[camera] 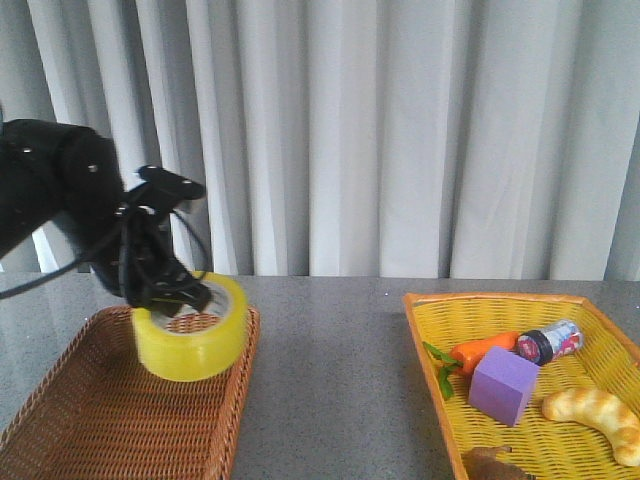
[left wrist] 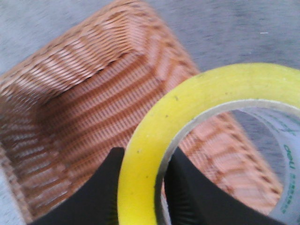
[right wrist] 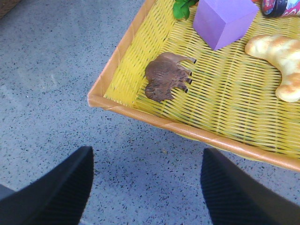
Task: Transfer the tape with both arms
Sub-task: 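Lift the tape roll with the left gripper and lower it into the brown basket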
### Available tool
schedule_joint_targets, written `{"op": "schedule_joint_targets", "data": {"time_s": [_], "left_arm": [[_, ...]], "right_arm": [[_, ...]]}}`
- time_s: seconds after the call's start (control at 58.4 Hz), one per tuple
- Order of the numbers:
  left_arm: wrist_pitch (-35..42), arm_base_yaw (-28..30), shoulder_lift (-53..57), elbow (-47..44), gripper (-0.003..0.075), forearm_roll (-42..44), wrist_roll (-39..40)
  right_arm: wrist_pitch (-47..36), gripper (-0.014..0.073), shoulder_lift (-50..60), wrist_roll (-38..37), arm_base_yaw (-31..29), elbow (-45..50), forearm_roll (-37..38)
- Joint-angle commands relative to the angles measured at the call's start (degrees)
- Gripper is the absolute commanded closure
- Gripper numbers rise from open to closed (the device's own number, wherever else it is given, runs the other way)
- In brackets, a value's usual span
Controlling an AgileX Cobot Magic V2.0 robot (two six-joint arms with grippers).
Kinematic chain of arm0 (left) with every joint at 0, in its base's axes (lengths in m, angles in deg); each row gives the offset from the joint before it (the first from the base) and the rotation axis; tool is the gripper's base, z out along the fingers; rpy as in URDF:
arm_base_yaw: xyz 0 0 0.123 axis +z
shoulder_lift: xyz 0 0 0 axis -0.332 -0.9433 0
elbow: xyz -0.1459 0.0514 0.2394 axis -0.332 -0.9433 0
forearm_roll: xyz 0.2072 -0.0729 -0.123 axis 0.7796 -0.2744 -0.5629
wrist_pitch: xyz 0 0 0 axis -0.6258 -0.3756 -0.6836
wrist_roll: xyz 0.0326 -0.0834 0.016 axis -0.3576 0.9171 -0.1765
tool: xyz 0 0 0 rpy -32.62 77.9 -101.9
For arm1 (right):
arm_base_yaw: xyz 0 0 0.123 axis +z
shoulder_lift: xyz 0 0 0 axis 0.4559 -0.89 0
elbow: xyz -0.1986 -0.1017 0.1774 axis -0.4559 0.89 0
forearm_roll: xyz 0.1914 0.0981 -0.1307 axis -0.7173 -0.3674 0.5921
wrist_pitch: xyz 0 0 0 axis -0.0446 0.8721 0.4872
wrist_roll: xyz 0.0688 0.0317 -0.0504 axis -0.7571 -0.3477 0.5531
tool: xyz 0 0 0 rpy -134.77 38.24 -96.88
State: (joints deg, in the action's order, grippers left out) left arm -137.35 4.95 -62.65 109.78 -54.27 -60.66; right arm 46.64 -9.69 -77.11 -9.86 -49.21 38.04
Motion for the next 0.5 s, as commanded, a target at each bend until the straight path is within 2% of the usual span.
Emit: {"op": "schedule_joint_targets", "data": {"time_s": [0.0, 0.189, 0.48], "left_arm": [[1.3, 3.5, 2.3, 1.7, 0.0636, -0.4, 1.7], [1.3, 7.0, -2.5, 1.7, 0.0636, -0.3, 1.8], [1.3, 7.5, -10.4, 1.7, 0.0636, -0.4, 1.8]], "right_arm": [[-3.3, 0.012, 0.2, 0.1, -0.3, -1.6, 0.4], [-3.3, 0.012, 0.2, 0.1, -0.3, -1.6, 0.4], [-3.3, 0.012, 0.2, 0.1, -0.3, -1.6, 0.4]]}}
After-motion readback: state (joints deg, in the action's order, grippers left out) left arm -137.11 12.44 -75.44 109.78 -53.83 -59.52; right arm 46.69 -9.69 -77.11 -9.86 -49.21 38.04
